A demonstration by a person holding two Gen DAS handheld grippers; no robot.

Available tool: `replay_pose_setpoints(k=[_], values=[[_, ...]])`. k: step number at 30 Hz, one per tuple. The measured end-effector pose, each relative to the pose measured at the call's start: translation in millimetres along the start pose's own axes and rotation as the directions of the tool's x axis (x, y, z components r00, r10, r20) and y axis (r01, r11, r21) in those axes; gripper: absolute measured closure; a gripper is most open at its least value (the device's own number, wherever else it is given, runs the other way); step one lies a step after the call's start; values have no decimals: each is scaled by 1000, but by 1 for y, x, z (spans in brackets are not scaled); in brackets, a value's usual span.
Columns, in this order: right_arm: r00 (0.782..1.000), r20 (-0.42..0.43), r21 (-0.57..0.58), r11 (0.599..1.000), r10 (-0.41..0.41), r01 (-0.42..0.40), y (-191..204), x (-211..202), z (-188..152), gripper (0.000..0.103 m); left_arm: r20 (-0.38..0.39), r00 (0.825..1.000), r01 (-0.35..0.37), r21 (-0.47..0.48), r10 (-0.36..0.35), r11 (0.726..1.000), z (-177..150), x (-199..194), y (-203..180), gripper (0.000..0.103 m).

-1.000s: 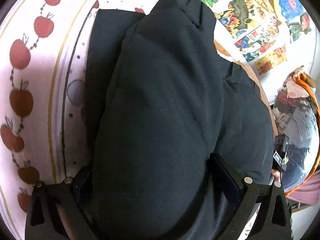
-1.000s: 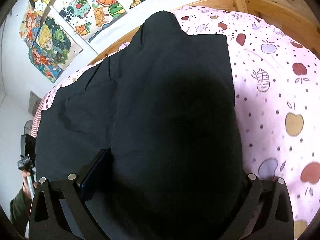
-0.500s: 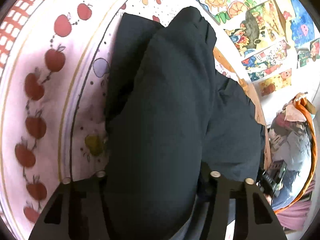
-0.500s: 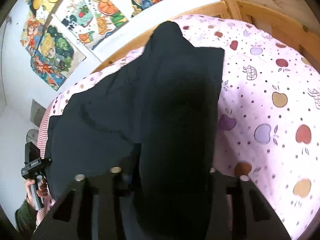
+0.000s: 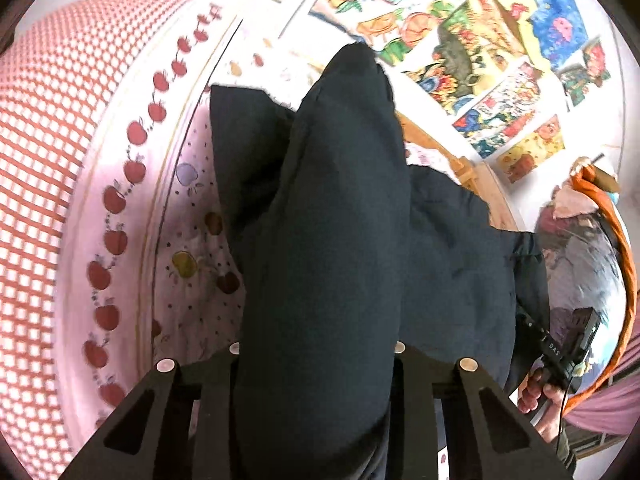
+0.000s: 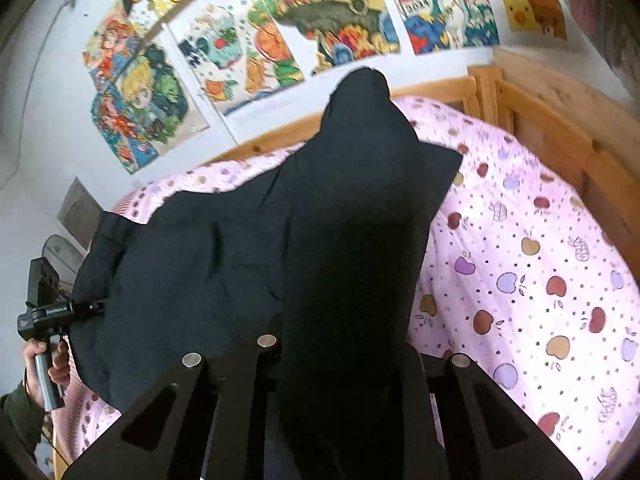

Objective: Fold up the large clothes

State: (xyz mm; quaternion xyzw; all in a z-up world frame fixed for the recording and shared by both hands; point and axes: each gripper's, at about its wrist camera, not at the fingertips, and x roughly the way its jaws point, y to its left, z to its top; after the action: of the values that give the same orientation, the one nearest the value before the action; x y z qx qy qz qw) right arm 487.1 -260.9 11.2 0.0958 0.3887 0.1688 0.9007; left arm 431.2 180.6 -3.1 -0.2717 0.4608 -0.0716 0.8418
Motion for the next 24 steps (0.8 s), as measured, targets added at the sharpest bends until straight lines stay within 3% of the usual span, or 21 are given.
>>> replay_pose_setpoints(k=[6,18,24], values=[[999,-14,-58,998,38,-38,11,-22,-8,88,6,1000,6,16,-6,1000,-12,-34,2,75],[996,-86,-36,999,-18,15,7,-16,-36,87,-55,997,-51,-21,50,998,-36,-12,32,74],[991,-114,-7,997,-74,73,0,-2,-48,78,-53,993,-105,14,106,994,-41,2,28,59]])
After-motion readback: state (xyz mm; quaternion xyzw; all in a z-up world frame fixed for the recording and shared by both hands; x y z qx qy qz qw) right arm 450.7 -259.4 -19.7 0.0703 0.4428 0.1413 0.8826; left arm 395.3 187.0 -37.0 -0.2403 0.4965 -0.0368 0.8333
